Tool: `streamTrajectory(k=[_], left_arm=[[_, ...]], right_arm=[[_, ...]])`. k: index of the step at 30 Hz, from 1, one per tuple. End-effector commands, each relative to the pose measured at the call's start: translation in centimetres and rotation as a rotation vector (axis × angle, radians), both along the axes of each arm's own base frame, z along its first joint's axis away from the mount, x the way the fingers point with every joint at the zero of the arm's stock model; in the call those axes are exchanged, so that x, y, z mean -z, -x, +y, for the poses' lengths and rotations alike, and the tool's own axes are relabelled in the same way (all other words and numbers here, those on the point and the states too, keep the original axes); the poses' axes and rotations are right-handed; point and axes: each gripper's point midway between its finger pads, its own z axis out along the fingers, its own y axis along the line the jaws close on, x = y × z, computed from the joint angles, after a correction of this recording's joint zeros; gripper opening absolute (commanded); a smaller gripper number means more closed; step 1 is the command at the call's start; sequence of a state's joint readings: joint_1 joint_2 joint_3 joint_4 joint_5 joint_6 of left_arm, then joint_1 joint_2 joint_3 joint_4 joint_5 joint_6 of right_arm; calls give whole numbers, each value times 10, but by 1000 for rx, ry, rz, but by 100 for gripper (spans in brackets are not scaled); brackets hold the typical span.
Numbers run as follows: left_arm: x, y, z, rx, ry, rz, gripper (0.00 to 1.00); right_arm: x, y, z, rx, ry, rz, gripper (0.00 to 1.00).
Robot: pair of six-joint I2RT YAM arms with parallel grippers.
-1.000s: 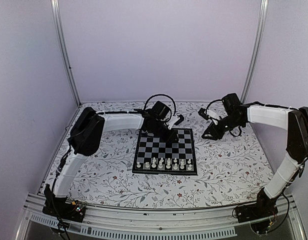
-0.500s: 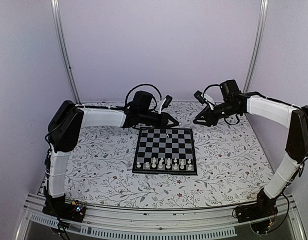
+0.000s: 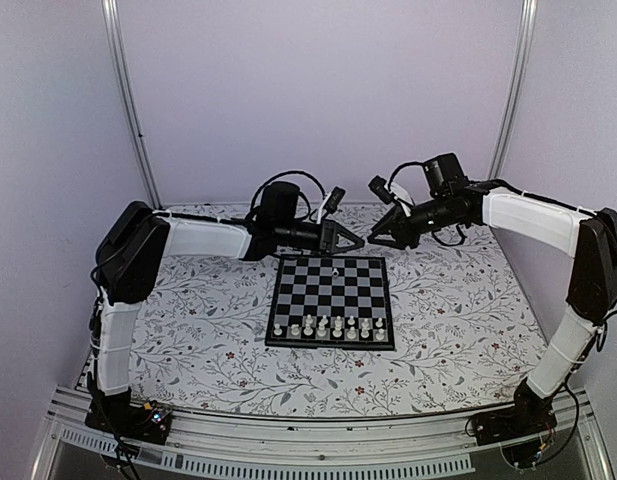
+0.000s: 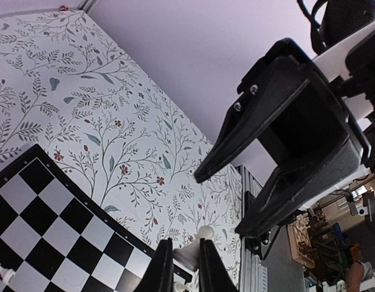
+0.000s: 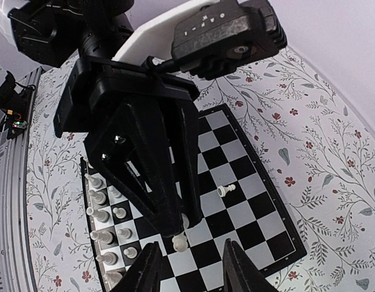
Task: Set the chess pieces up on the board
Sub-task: Place the chess piece on the chessboard.
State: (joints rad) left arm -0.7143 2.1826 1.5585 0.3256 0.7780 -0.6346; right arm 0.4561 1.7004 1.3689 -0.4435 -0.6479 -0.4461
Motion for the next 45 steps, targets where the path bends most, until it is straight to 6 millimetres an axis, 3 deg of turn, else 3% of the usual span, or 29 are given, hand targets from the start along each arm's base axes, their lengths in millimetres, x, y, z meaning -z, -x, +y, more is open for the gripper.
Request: streamTrajectory(k=[1, 23, 30, 34, 39, 45], left_arm=[[-27, 5, 4, 32, 70, -21, 13], [-36, 9, 11, 60, 149, 15, 13], [-40, 12, 13, 83, 201, 36, 13], [-41, 12, 14, 81, 204, 38, 16], [-33, 0, 24, 21, 166, 46, 30], [-11, -32, 61, -168, -65, 13, 38]], right_arm=[[-3, -6, 11, -17, -10, -22, 36], [5, 12, 20, -86, -28, 26, 27], [3, 18, 23, -115, -54, 43, 9], [2, 19, 24, -122, -62, 50, 5], [3, 14, 21, -100, -39, 23, 3], [11, 8, 15, -64, 25, -8, 3]])
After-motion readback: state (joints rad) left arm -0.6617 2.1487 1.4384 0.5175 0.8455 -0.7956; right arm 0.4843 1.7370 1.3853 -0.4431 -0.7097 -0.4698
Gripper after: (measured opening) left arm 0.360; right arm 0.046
